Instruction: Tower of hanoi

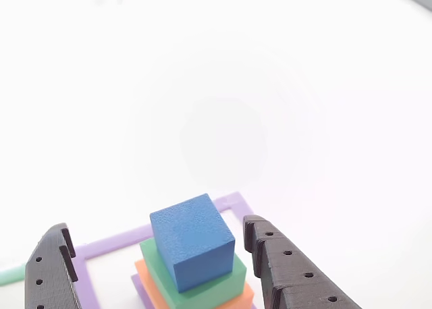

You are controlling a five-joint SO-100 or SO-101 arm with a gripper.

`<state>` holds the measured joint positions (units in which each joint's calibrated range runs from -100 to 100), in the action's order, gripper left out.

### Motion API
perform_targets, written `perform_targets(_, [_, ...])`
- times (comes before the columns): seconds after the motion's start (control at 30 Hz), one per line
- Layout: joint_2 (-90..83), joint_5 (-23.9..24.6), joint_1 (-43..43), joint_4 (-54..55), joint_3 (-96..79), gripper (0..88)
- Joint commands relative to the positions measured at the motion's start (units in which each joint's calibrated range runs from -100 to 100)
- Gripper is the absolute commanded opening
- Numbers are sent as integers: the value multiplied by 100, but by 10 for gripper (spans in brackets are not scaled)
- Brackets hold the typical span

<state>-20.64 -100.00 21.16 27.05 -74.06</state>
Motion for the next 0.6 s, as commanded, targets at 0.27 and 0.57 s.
perform_targets(0.27, [406, 0, -38, 472, 432, 274])
perform_targets(0.57, [590, 0, -8, 545, 432, 234])
